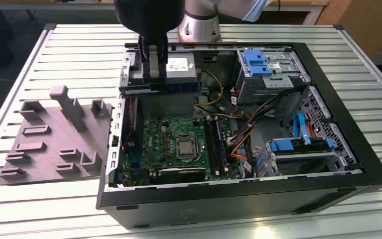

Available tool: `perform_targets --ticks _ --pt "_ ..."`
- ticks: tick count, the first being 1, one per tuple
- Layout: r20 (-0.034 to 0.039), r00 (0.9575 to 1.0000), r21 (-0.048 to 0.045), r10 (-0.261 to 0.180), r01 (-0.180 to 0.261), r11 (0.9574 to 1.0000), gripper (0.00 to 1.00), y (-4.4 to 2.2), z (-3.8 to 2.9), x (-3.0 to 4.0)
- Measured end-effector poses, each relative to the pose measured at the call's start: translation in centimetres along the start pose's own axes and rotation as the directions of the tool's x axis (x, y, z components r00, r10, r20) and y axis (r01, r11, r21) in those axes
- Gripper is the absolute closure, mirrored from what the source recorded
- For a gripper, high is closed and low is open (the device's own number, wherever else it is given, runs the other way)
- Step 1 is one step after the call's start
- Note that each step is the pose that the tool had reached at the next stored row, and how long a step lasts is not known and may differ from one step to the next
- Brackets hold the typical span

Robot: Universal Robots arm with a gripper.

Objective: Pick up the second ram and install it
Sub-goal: 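Pick up the second ram and move it above second insertion slot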

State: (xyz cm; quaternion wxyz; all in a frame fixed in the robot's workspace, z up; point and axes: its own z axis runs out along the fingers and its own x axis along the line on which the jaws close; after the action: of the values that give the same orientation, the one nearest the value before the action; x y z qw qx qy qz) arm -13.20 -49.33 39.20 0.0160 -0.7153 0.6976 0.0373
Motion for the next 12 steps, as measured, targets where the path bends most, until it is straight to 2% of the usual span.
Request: perform_targets --ticks 12 --pt "0.0 1.0 0.0001 0.002 -0.002 1.0 0.89 -1.7 0.04 0.05"
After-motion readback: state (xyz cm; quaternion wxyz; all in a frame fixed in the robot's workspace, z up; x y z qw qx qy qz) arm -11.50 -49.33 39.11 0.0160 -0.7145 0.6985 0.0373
